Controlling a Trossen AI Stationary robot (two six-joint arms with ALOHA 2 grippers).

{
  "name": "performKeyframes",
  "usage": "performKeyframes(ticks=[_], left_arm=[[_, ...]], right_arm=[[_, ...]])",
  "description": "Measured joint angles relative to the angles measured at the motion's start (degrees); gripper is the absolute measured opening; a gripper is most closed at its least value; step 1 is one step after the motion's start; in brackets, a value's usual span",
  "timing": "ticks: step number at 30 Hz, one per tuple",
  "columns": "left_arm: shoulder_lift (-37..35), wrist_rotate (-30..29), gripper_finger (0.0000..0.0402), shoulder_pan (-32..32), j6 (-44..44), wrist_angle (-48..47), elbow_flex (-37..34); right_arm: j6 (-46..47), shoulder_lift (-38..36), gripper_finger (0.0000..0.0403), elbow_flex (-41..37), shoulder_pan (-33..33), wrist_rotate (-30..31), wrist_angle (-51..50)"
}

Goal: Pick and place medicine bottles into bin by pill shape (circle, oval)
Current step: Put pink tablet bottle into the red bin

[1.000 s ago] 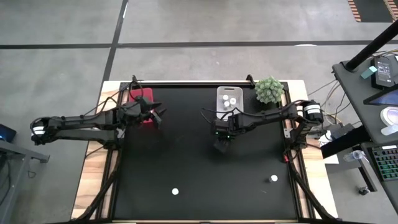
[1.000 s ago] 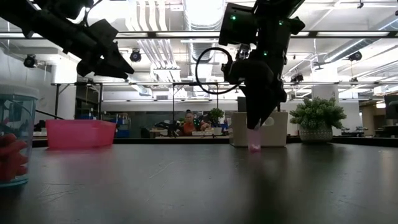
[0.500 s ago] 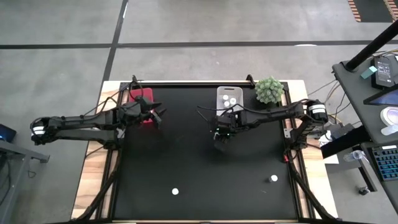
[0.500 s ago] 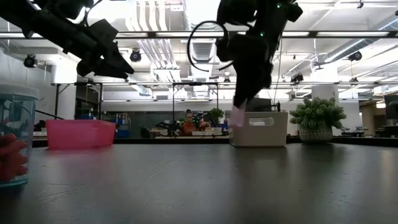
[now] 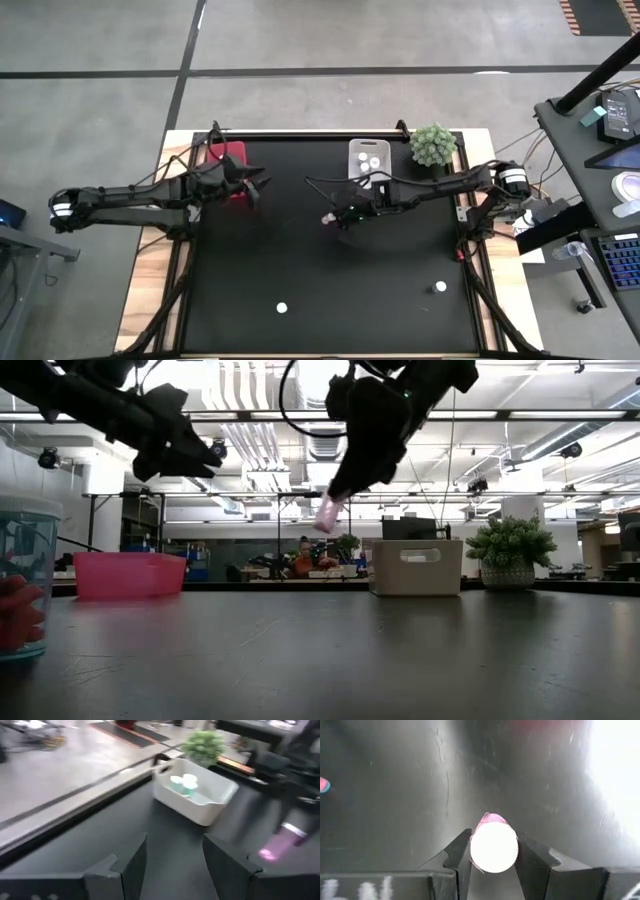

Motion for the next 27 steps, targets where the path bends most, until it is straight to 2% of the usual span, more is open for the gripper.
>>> performKeyframes(ticks=[9, 12, 17, 22, 27], left_arm=[[-0.4, 20.3, 0.0176, -0.2, 1.5, 3.4, 0.4], [0.3, 24.6, 0.0176, -1.8, 3.4, 4.2, 0.4], [3.8, 25.1, 0.0176, -5.4, 6.3, 5.7, 0.4], [10.6, 25.1, 0.0176, -8.3, 9.6, 11.8, 0.4], [18.9, 25.1, 0.0176, -8.6, 10.6, 21.6, 0.4]], right_arm=[[-3.7, 0.0, 0.0118, 0.6, -0.5, -0.1, 6.5], [-4.1, 0.0, 0.0118, 1.7, -0.6, -1.4, 6.2], [-3.8, 0.0, 0.0116, 3.5, -0.5, -6.7, 5.7], [-3.7, 0.0, 0.0116, 4.9, -0.5, -6.8, 5.1], [-4.3, 0.0, 0.0116, 5.3, -0.5, -6.8, 5.1]])
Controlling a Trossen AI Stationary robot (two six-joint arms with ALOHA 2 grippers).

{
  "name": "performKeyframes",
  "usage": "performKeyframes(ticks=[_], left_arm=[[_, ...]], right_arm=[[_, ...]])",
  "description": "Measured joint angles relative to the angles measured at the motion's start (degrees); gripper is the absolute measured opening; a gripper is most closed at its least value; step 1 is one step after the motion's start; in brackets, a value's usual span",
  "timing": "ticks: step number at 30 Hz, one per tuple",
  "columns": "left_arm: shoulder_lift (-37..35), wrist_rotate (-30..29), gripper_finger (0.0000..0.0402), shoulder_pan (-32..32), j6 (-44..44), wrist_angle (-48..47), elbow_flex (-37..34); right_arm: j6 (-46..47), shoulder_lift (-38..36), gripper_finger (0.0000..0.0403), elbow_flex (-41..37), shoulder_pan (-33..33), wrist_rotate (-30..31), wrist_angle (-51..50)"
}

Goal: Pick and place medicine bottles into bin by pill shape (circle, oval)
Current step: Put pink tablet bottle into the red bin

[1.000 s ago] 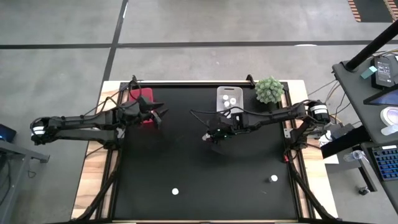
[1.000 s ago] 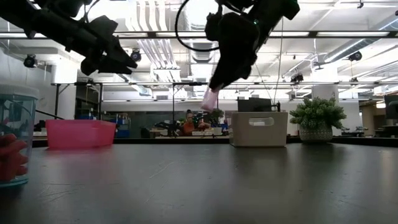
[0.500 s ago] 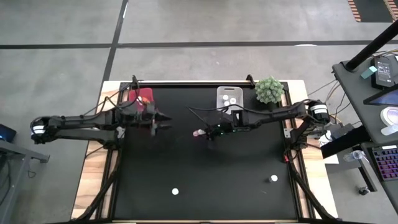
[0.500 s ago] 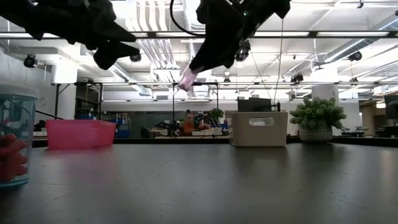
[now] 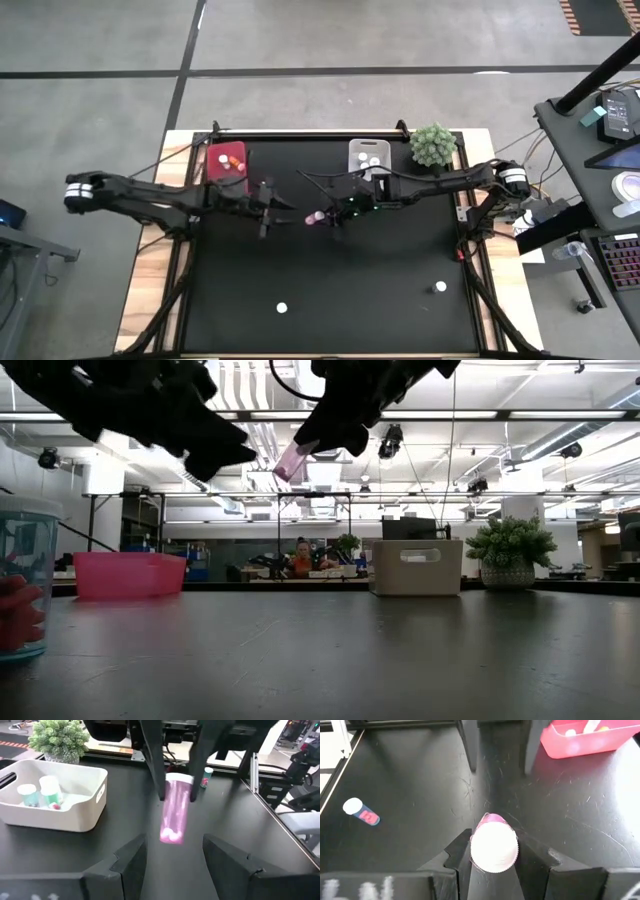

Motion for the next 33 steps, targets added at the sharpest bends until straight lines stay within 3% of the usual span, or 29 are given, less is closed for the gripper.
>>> performKeyframes(ticks=[12, 24, 33], left_arm=[[15.9, 1.2, 0.0176, 0.0, 0.0, 21.7, 0.0], [23.8, 2.3, 0.0176, 0.0, -1.5, 28.7, 0.0], [23.1, 2.3, 0.0160, 0.0, -1.5, 28.9, 0.0]], right_arm=[[-1.3, 0.0, 0.0116, 0.0, 0.0, 0.0, -0.5], [-1.8, 0.0, 0.0116, 0.1, 0.0, 0.0, -0.5], [-1.9, 0.0, 0.0116, 0.1, 0.0, 0.1, -0.7]])
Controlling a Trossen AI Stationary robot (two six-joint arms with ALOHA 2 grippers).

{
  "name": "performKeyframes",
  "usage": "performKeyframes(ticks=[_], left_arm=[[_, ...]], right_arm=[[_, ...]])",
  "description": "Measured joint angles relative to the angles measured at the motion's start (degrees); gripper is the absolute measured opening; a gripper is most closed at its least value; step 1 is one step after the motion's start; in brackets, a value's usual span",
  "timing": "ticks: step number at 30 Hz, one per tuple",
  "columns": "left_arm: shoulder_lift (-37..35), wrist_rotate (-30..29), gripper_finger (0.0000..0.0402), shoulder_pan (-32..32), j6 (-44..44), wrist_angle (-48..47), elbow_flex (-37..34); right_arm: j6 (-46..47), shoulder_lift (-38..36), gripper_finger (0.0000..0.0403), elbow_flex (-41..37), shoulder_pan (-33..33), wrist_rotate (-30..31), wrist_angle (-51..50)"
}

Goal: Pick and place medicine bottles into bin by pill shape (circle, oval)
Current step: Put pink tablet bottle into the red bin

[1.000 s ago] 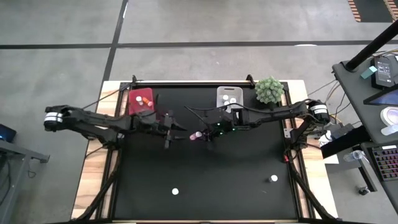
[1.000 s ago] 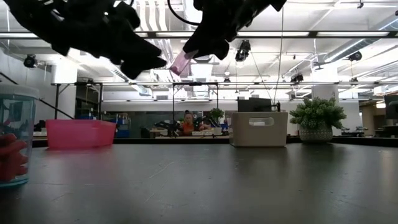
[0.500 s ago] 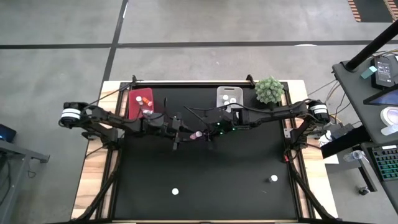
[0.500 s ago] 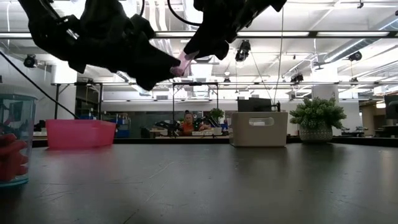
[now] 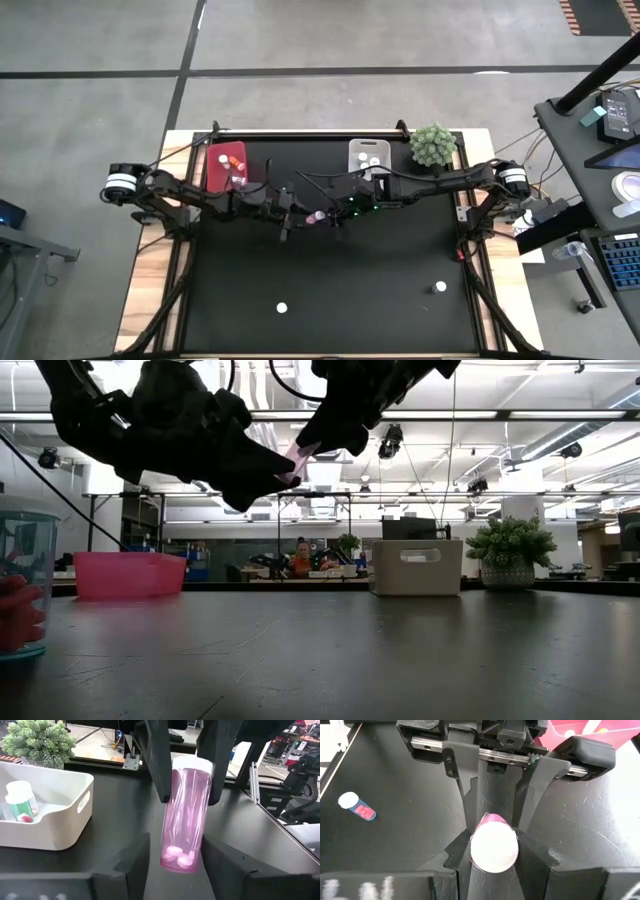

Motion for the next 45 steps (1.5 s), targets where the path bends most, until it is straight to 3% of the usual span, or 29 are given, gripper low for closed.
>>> performKeyframes(ticks=[8, 12, 16, 21, 30, 36, 45], left_arm=[[0.0, 0.3, 0.0077, 0.0, 0.2, -0.2, 0.0], [0.0, 0.3, 0.0077, 0.0, 0.0, 0.7, 0.0], [0.0, -0.1, 0.0094, 0.0, 0.3, 2.6, 0.0], [0.0, -0.1, 0.0087, 0.0, 1.4, 3.5, 0.0], [0.0, 2.6, 0.0084, -0.3, 3.4, 14.5, -1.0], [0.0, 5.3, 0.0083, -0.4, 3.4, 21.2, -1.8], [0.0, 5.6, 0.0083, -0.4, 3.4, 23.8, -1.9]], right_arm=[[0.2, 0.0, 0.0116, 0.0, 0.0, 0.1, 0.1], [1.6, 0.0, 0.0129, 0.0, 0.0, 0.3, 1.0], [2.2, 0.0, 0.0165, 0.1, 0.0, 0.2, 1.7], [3.2, -2.0, 0.0204, 0.1, -0.6, 0.2, 1.4], [1.3, -12.9, 0.0203, -2.3, -0.5, 0.3, 0.7], [0.1, -16.2, 0.0201, -9.9, 0.4, 1.9, 10.6], [-4.0, -12.3, 0.0201, -22.7, 1.0, 1.8, 40.7]])
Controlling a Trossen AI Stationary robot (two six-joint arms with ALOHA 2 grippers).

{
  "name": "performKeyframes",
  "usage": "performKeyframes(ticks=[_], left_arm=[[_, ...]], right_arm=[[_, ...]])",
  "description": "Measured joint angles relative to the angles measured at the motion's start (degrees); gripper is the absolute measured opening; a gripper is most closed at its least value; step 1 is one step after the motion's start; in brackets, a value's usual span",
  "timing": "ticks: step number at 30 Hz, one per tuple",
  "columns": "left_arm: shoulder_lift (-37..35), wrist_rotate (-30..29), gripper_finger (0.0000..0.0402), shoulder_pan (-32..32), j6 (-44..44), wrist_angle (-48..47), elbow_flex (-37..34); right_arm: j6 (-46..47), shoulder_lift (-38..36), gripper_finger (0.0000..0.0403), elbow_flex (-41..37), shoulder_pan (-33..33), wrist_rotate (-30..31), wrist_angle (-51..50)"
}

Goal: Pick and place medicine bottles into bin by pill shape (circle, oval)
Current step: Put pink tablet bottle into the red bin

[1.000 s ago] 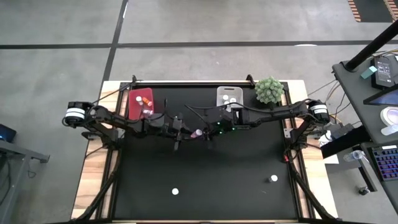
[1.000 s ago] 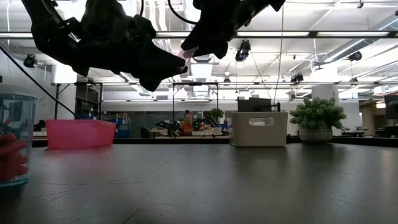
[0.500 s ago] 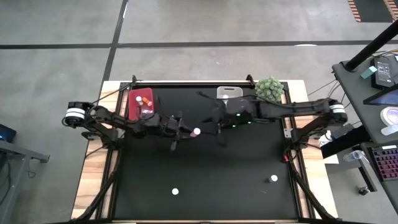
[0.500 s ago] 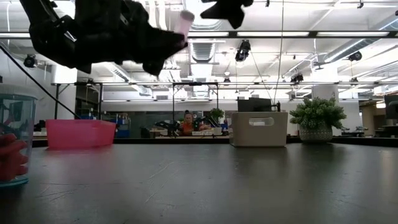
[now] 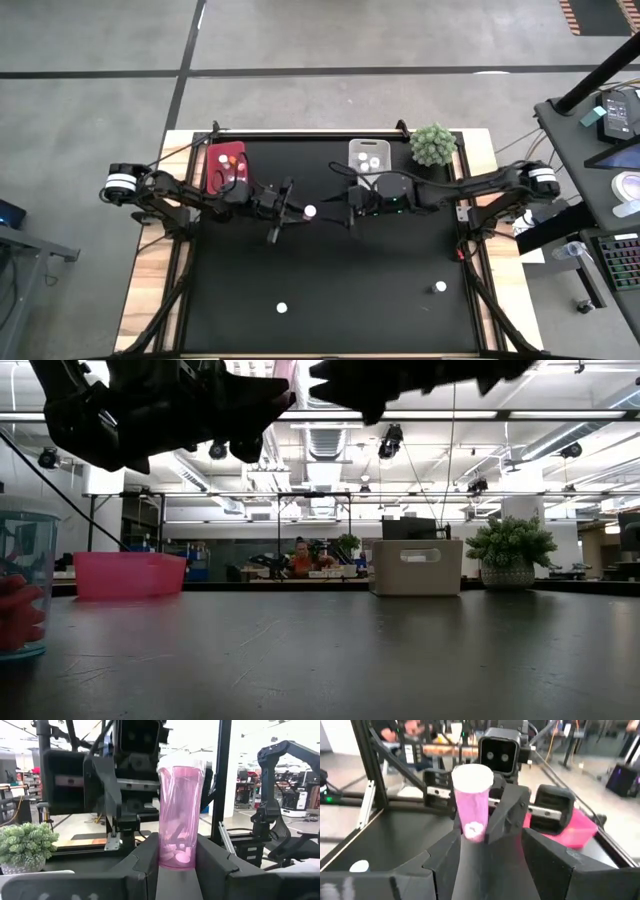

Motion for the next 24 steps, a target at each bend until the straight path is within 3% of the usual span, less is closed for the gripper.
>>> performKeyframes(ticks=[7, 19, 24], left_arm=[[0.0, 0.0, 0.0083, 0.1, 0.1, 0.0, 0.0], [0.0, -0.6, 0.0083, 0.1, 1.2, -0.1, -0.1], [0.0, -0.6, 0.0083, 0.1, 1.3, -0.1, -0.1]], right_arm=[[-0.8, 6.1, 0.0201, -1.4, 0.7, -1.6, 14.4], [-0.9, 9.3, 0.0200, 1.5, 1.1, -1.7, 15.5], [-0.9, 8.9, 0.0178, 1.5, 1.1, -1.7, 15.4]])
